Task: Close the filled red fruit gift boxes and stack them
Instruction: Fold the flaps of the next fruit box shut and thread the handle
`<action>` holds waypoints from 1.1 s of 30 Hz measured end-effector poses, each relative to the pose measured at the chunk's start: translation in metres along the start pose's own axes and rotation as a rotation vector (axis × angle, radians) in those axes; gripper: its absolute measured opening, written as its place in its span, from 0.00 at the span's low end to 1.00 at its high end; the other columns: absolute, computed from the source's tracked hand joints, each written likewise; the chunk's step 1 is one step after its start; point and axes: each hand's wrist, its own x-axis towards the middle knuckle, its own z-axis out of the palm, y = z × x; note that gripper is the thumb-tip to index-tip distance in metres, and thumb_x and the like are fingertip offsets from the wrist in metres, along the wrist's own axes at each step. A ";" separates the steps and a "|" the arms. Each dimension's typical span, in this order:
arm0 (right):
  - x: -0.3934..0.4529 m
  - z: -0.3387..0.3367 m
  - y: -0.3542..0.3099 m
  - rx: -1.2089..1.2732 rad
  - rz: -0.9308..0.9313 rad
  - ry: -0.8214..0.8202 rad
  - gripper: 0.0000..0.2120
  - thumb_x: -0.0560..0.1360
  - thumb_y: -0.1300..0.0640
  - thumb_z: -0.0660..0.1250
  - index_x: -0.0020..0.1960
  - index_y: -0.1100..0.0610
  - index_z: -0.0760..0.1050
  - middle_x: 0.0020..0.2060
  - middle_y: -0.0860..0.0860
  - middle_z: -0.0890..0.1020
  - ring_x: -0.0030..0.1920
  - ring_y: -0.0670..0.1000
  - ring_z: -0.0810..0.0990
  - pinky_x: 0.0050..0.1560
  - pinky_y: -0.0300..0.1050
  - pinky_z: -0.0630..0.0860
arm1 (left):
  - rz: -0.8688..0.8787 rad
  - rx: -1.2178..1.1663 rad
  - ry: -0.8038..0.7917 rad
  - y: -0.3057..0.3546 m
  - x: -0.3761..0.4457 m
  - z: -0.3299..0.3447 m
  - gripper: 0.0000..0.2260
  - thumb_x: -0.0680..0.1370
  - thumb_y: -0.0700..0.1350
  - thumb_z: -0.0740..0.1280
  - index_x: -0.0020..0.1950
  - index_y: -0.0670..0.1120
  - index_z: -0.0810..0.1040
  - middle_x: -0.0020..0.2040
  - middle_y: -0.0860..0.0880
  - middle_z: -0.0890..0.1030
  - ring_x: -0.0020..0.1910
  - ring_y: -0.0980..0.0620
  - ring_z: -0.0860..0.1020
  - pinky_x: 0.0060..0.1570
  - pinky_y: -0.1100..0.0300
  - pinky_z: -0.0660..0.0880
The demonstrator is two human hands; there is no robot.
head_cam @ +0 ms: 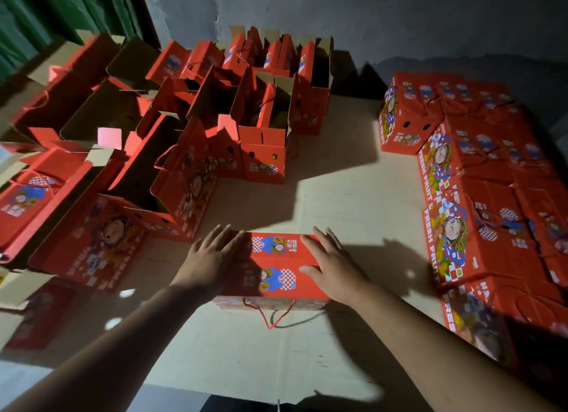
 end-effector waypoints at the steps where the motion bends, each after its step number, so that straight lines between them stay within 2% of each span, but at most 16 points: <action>1: 0.004 0.000 -0.001 -0.066 -0.017 -0.006 0.33 0.83 0.40 0.62 0.84 0.45 0.55 0.84 0.51 0.53 0.84 0.57 0.47 0.81 0.61 0.56 | 0.017 0.022 -0.030 0.002 0.007 -0.002 0.32 0.85 0.59 0.56 0.85 0.60 0.45 0.86 0.48 0.52 0.85 0.46 0.49 0.80 0.43 0.55; 3: 0.011 -0.001 -0.002 -0.167 -0.042 0.019 0.31 0.84 0.40 0.60 0.84 0.45 0.56 0.80 0.55 0.60 0.81 0.61 0.58 0.79 0.59 0.62 | 0.067 0.078 -0.048 0.006 0.020 -0.008 0.31 0.83 0.62 0.50 0.86 0.60 0.45 0.84 0.46 0.59 0.83 0.44 0.55 0.80 0.43 0.55; 5: 0.016 -0.002 -0.004 -0.231 -0.069 0.051 0.31 0.85 0.41 0.60 0.84 0.45 0.55 0.75 0.58 0.64 0.74 0.61 0.68 0.73 0.57 0.69 | 0.119 0.117 -0.007 0.009 0.026 -0.012 0.33 0.80 0.66 0.41 0.85 0.60 0.49 0.76 0.44 0.68 0.77 0.41 0.64 0.76 0.45 0.62; 7: 0.016 0.000 -0.008 -0.232 -0.070 0.054 0.31 0.85 0.43 0.59 0.85 0.44 0.52 0.73 0.59 0.64 0.71 0.61 0.69 0.71 0.57 0.72 | 0.147 0.125 0.019 0.010 0.027 -0.012 0.33 0.80 0.67 0.40 0.85 0.62 0.49 0.71 0.44 0.70 0.72 0.40 0.66 0.70 0.45 0.68; 9: 0.012 0.005 -0.012 -0.250 -0.064 0.067 0.32 0.85 0.43 0.58 0.85 0.43 0.50 0.73 0.60 0.62 0.72 0.62 0.66 0.72 0.58 0.71 | 0.133 0.109 0.015 0.010 0.024 -0.006 0.33 0.79 0.69 0.42 0.85 0.63 0.47 0.71 0.42 0.69 0.71 0.39 0.66 0.65 0.44 0.72; 11: 0.008 0.008 -0.014 -0.258 -0.067 0.086 0.31 0.85 0.43 0.58 0.85 0.43 0.50 0.74 0.60 0.61 0.75 0.62 0.62 0.74 0.59 0.69 | 0.119 0.098 0.013 0.011 0.022 0.001 0.35 0.79 0.72 0.43 0.85 0.63 0.44 0.74 0.40 0.67 0.73 0.37 0.64 0.64 0.43 0.72; 14: 0.006 0.009 -0.016 -0.196 -0.029 0.046 0.30 0.86 0.43 0.55 0.85 0.40 0.46 0.80 0.58 0.54 0.82 0.61 0.50 0.80 0.59 0.60 | 0.126 0.058 -0.006 0.012 0.018 0.006 0.38 0.77 0.75 0.36 0.85 0.62 0.41 0.81 0.39 0.59 0.80 0.36 0.57 0.70 0.39 0.68; 17: 0.001 0.010 -0.017 -0.157 -0.011 0.027 0.30 0.87 0.44 0.53 0.85 0.39 0.44 0.84 0.54 0.47 0.84 0.58 0.39 0.83 0.59 0.54 | 0.140 0.003 -0.028 0.011 0.014 0.008 0.38 0.76 0.76 0.32 0.84 0.62 0.36 0.86 0.41 0.49 0.84 0.38 0.47 0.76 0.37 0.60; 21: 0.002 0.010 -0.016 -0.181 0.014 0.022 0.31 0.87 0.42 0.52 0.84 0.37 0.40 0.85 0.51 0.42 0.84 0.53 0.34 0.82 0.58 0.57 | 0.155 -0.026 -0.005 0.009 0.013 0.010 0.35 0.78 0.74 0.34 0.83 0.63 0.34 0.86 0.42 0.45 0.85 0.39 0.44 0.77 0.35 0.58; 24: -0.002 0.012 -0.019 -0.187 0.038 0.030 0.32 0.85 0.37 0.51 0.83 0.35 0.37 0.85 0.47 0.38 0.82 0.50 0.31 0.81 0.57 0.60 | 0.163 -0.027 0.023 0.008 0.011 0.016 0.30 0.83 0.69 0.36 0.83 0.63 0.35 0.86 0.44 0.43 0.84 0.40 0.40 0.77 0.32 0.55; 29: -0.018 0.022 -0.031 -0.184 0.065 0.080 0.45 0.76 0.23 0.52 0.85 0.41 0.39 0.83 0.47 0.32 0.82 0.51 0.30 0.78 0.54 0.58 | 0.200 -0.044 0.047 0.004 0.007 0.024 0.33 0.83 0.71 0.43 0.85 0.60 0.39 0.86 0.45 0.43 0.84 0.41 0.38 0.78 0.30 0.51; 33: -0.030 0.028 -0.037 -0.187 0.083 0.068 0.56 0.69 0.16 0.55 0.85 0.43 0.37 0.83 0.49 0.32 0.83 0.54 0.30 0.78 0.58 0.60 | 0.213 -0.056 0.061 -0.003 -0.002 0.036 0.36 0.83 0.71 0.48 0.86 0.56 0.43 0.86 0.46 0.45 0.84 0.42 0.39 0.78 0.32 0.57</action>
